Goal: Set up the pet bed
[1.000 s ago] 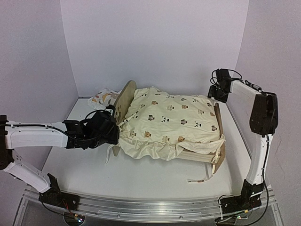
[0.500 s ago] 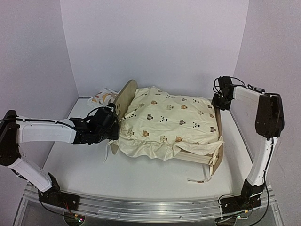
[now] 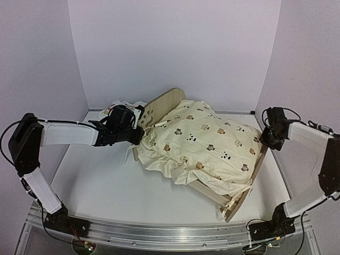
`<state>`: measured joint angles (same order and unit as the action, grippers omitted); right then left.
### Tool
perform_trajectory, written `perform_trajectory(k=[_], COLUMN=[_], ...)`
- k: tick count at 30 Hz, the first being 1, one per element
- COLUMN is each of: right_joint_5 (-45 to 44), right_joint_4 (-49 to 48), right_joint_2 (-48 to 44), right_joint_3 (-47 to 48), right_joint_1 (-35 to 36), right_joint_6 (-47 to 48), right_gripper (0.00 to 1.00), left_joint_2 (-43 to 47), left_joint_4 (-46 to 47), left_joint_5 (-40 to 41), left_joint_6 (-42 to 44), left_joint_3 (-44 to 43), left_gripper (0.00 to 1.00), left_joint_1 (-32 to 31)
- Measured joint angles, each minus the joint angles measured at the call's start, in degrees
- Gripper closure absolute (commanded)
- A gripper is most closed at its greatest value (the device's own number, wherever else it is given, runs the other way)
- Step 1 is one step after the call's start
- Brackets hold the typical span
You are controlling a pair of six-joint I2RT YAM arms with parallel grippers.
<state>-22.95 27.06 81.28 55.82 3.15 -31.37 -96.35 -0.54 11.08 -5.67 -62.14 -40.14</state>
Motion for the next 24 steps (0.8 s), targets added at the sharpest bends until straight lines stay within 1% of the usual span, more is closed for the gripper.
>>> perform_trajectory(k=[2, 3, 5, 6, 9, 14, 18, 20, 22, 24], right_joint_5=[0.4, 2.4, 7.9, 10.4, 14.7, 14.8, 13.1, 11.9, 10.7, 9.3], right_joint_4=[1.1, 2.6, 6.2, 7.8, 11.4, 17.0, 17.9, 16.8, 15.2, 13.8], right_joint_2=[-5.8, -8.7, -13.1, -14.6, -16.2, -15.7, -12.0, -8.9, -4.6, 1.8], right_joint_3=[-4.5, -6.0, -7.3, -7.3, -5.6, 2.1, 10.6, 14.2, 17.7, 22.9], right_joint_1=[-0.7, -0.8, 0.5, 1.3, 2.8, 3.2, 3.2, 3.2, 3.2, 3.2], right_joint_6=[-1.6, -1.9, -1.8, -1.3, -0.3, 2.5, 4.2, 5.2, 7.0, 8.9], right_gripper=[0.53, 0.45, 0.33, 0.29, 0.27, 0.28, 0.31, 0.35, 0.40, 0.44], left_joint_2=[-3.7, -5.9, -10.5, -12.6, -17.4, -17.5, -13.9, -11.0, -7.1, -3.0], left_joint_4=[0.5, 0.6, 0.8, 1.2, 3.3, 4.5, 2.6, 1.8, 0.6, -1.1], left_joint_5=[-3.4, -5.2, -8.0, -8.8, -9.2, -6.3, -4.6, -3.8, -3.1, -2.4], left_joint_6=[2.9, 4.1, 5.2, 5.2, 3.7, -1.1, -2.8, -3.6, -4.5, -5.4], left_joint_3=[-4.1, -6.6, -12.1, -14.6, -19.9, -19.4, -16.2, -14.3, -11.8, -9.8], left_gripper=[0.78, 0.77, 0.75, 0.74, 0.68, 0.48, 0.38, 0.37, 0.36, 0.32], left_joint_1=[1.1, 1.8, 2.9, 3.2, 3.8, 4.2, 4.5, 4.5, 4.5, 4.5])
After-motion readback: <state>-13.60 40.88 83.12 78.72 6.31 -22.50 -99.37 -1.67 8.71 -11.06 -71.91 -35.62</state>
